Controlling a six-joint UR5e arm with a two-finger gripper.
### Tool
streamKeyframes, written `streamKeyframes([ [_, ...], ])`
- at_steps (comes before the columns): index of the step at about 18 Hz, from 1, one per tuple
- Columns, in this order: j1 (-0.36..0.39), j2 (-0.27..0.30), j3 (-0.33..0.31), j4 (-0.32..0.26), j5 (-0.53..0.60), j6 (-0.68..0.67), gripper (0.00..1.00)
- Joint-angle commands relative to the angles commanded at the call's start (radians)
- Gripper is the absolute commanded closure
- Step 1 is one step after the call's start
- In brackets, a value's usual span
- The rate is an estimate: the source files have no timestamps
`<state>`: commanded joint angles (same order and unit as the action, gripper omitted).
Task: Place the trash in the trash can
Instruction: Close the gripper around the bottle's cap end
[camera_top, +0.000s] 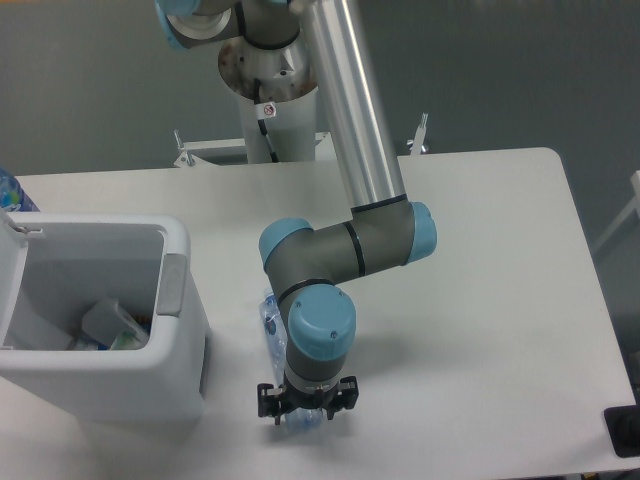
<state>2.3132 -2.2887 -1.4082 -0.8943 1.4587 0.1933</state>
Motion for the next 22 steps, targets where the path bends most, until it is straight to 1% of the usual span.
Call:
streamKeyframes([
  [2,-0.002,-0.002,0.0,0.0,0.012,-0.002,0.22],
  [5,-0.002,0.002,0.0,-0.002,0.012,-0.005,0.27],
  [7,-0.002,0.006,-0.002,-0.002,0.012,-0.005,0.32],
  [10,-0.002,0.008,-0.003,-0.002,0.012,-0.005,0.37],
  [16,-0.005,0.012,-0.011,-0.002,0.012,-0.003,0.37],
  [18,-0.005,0.012,-0.011,-0.002,0.014,-0.003,0.4],
  [22,-0.005,0.014,-0.011,-0.002,0.014,-0.003,0.4],
])
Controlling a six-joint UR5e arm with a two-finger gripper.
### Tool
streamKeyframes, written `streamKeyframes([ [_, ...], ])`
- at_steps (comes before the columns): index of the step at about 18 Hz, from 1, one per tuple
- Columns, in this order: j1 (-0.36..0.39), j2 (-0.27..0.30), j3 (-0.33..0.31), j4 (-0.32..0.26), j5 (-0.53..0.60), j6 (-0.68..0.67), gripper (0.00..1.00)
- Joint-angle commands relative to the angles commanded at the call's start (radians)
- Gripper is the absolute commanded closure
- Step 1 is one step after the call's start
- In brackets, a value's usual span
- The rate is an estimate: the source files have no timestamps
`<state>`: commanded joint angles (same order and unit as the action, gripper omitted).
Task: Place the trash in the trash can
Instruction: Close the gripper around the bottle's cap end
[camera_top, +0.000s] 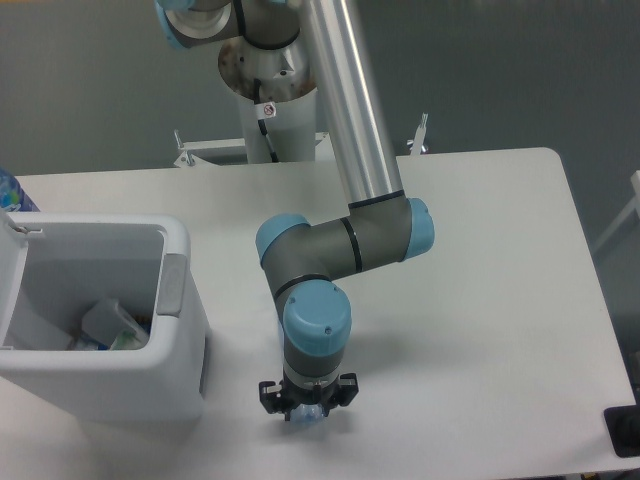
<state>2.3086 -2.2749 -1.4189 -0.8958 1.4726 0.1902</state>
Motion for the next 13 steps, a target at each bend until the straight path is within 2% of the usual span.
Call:
streamKeyframes([
  [11,0.002,0.025,0.0,-0.009,-0.002,0.015,0.45],
  [13,0.002,0.043,0.002,-0.008,-0.002,0.017,0.45],
])
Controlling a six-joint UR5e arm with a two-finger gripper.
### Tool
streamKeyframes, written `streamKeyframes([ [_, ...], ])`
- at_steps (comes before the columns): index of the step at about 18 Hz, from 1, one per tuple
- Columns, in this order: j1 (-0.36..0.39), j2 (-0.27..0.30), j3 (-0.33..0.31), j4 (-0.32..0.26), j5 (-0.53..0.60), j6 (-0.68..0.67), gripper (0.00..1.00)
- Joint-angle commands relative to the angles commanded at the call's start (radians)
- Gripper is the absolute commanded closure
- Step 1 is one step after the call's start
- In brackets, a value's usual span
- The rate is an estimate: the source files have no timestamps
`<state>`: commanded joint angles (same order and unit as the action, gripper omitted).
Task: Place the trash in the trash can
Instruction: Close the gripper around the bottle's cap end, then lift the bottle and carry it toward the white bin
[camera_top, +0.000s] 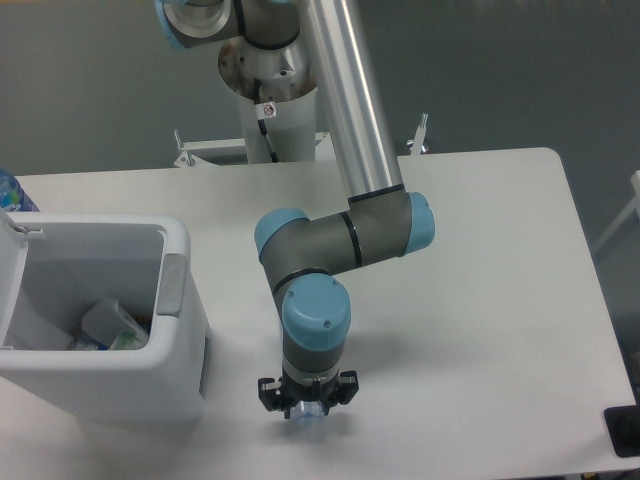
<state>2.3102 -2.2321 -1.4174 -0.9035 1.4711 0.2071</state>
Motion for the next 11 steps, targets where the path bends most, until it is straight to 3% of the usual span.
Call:
streamKeyframes([
  [4,0.008,0.06,0.064,0.008,-0.005,0.015,0.45],
  [9,0.037,0.095,0.273,0.061,-0.009,0.003,0.45],
  [11,0.046,0.098,0.32,0.095,-0.009,-0.002,0.45],
])
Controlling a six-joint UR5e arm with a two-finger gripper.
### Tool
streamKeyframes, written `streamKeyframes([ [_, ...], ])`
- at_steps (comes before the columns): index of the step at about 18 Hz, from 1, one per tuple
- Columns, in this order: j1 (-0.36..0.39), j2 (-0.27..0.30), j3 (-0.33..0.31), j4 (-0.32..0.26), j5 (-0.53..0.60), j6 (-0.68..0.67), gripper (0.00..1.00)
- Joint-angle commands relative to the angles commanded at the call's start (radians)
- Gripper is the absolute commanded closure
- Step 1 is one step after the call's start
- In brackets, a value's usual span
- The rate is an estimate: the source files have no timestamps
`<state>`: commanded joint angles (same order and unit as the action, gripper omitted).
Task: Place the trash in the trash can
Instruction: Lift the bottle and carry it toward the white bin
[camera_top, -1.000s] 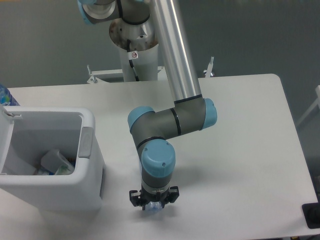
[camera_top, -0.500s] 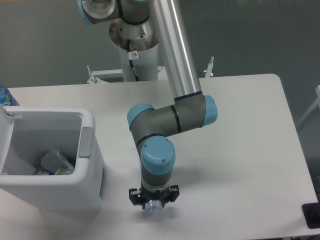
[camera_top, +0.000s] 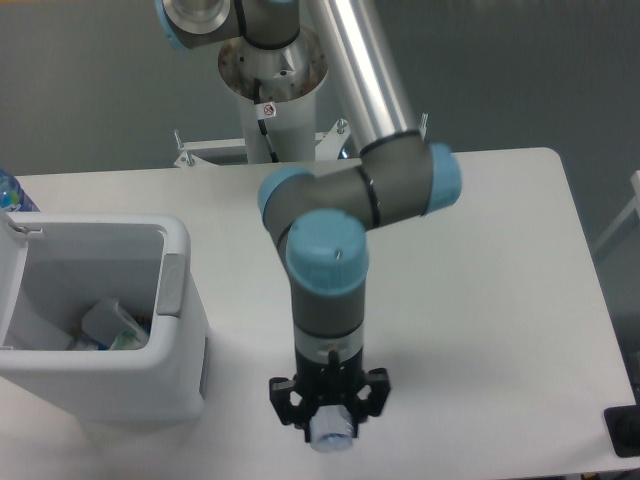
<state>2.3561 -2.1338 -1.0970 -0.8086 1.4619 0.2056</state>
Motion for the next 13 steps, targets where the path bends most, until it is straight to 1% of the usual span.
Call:
streamKeyframes([
  [2,0.006,0.023,0.019,0.043,-0.005,-0.009,0.45],
  [3,0.008,0.032,0.028,0.055,-0.023,-0.029,0.45],
  [6,0.026,0.077,0.039,0.06,-0.104,-0.089,0.45],
  [8,0.023,0.107,0.037,0.06,-0.136,-0.121,0.45],
  [11,0.011,0.159,0.011,0.06,-0.219,-0.175,0.45],
  [13,0.003,0.198,-0.015,0.06,-0.253,-0.196,0.45],
])
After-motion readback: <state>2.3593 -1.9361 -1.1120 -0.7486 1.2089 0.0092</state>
